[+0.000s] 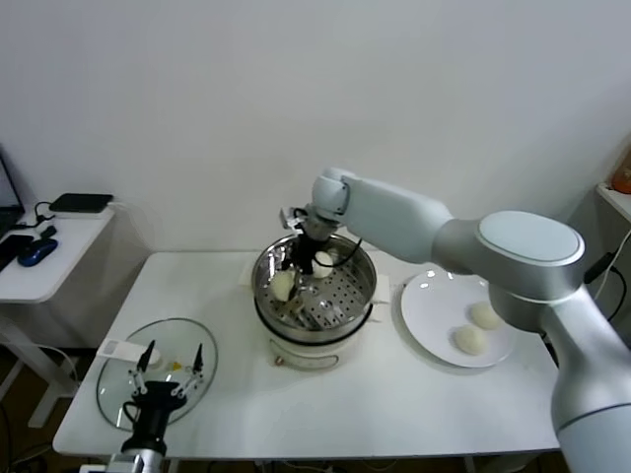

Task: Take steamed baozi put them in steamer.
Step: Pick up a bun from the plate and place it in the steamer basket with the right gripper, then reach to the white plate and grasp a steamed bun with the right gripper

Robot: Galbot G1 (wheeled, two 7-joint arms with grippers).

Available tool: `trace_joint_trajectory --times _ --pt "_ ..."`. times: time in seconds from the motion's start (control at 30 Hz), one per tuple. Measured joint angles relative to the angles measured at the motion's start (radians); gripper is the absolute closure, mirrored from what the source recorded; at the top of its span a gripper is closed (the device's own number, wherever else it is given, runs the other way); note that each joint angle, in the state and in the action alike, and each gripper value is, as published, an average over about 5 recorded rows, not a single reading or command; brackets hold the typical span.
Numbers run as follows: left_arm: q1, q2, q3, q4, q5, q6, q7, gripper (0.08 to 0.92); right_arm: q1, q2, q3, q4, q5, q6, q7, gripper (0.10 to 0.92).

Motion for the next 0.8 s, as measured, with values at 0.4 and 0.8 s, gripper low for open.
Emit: trace_joint_trajectory --times 0.4,0.8 --pt "0.002 -0.002 0.000 0.000 -0.001 -0.002 0.000 0.177 -0.004 -0.015 0.007 0.003 -0.013 0.015 0.003 0.203" --pt "-0.003 -0.002 0.004 -0.001 0.000 0.001 0.000 0.177 0.070 -0.106 -0.034 0.123 0.033 0.013 -0.005 0.203"
